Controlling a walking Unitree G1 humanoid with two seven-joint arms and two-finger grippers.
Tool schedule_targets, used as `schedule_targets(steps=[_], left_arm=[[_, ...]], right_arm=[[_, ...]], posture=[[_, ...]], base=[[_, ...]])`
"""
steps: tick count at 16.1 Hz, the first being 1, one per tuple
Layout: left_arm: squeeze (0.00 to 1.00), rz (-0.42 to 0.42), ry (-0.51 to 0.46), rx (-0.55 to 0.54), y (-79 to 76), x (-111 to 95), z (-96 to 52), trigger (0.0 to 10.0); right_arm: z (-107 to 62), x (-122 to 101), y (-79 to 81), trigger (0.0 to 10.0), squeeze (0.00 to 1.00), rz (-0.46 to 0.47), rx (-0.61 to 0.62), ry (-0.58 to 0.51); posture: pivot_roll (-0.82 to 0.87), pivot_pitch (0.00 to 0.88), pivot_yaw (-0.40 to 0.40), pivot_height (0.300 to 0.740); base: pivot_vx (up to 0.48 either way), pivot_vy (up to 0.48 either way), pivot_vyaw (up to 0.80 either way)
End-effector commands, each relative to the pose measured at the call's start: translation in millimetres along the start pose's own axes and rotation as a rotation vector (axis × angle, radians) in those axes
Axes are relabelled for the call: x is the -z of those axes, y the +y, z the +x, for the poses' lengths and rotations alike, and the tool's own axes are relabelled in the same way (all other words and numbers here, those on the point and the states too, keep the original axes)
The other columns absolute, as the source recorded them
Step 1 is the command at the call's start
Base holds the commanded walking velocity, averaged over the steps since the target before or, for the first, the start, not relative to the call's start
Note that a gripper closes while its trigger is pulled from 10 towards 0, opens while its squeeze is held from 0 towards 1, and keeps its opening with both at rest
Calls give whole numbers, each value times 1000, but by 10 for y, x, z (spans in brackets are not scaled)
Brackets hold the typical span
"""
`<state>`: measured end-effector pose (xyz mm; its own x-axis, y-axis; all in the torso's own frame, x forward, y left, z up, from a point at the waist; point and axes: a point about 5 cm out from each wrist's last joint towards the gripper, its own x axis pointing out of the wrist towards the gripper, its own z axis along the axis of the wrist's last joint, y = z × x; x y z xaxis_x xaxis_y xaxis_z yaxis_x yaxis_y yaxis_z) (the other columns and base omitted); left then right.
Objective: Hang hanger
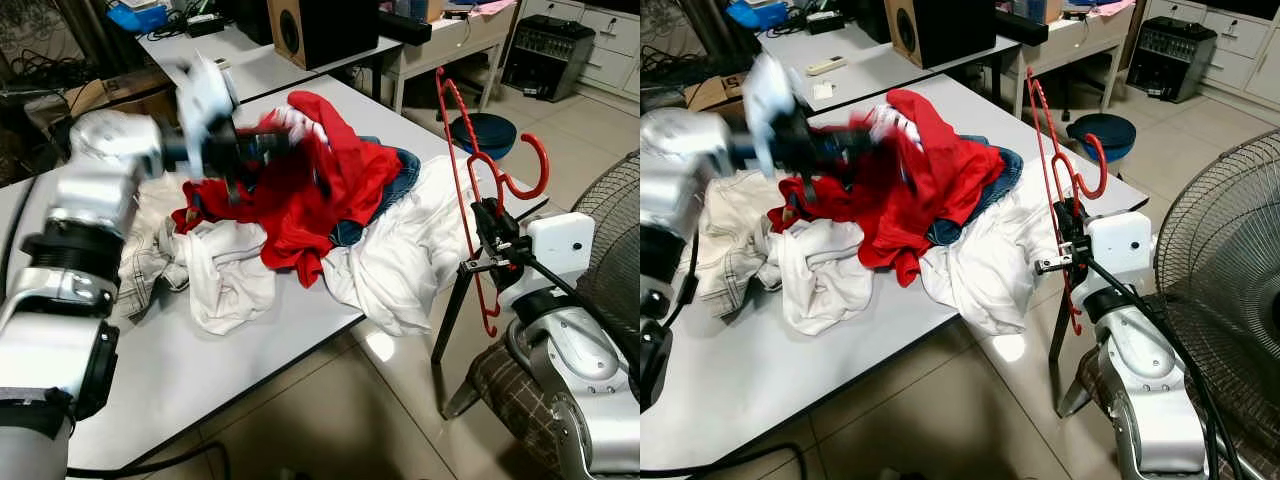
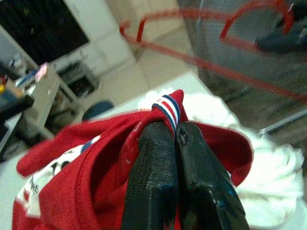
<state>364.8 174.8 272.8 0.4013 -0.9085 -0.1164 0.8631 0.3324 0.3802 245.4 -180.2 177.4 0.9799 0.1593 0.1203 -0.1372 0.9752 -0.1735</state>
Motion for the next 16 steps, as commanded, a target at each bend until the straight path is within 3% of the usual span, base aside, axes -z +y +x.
schedule_targets(steps=[1, 3, 4, 5, 6, 8, 11, 12, 16], left_arm=[[0, -20, -141, -40, 75, -202, -62, 0], [0, -120, -396, -203, 268, -476, -135, 0], [0, -147, -406, -265, 332, -489, -149, 0], [0, -19, -98, -301, 303, -216, -86, 0], [0, 82, 106, -194, 157, 33, -39, 0], [0, 70, 149, -108, 22, 180, -7, 0], [0, 130, 180, -63, -70, 240, 57, 0], [0, 168, 220, -6, -155, 307, 87, 0], [0, 231, 279, 74, -302, 361, 94, 0]], right_arm=[[13, -20, -1, 10000, 0, 20, 5, -22], [13, -27, 1, 10000, 0, 41, 18, -31], [14, -33, 0, 10000, 0, 47, 21, -34], [10, -45, -7, 10000, 0, 62, 27, -45], [7, -56, -8, 10000, 0, 69, 23, -51], [-16, -101, 14, 10000, 0, 72, -32, -70], [-158, -291, 87, 10000, 0, 66, -244, -111], [-255, -328, 153, 10000, 0, 53, -377, -75], [-524, -262, 235, 10000, 0, -50, -662, 134]], posture=[[-96, 0, 132, 740], [-98, 0, 137, 740], [-97, 0, 140, 740], [-94, 0, 141, 740], [-97, 0, 147, 740], [-101, 0, 155, 740], [-106, 0, 158, 740], [-109, 0, 158, 740], [-114, 0, 151, 740]], base=[[0, 0, 0], [0, 0, 0], [0, 0, 0], [0, 0, 0], [0, 0, 0], [0, 0, 0], [0, 0, 0], [0, 0, 0], [0, 0, 0]])
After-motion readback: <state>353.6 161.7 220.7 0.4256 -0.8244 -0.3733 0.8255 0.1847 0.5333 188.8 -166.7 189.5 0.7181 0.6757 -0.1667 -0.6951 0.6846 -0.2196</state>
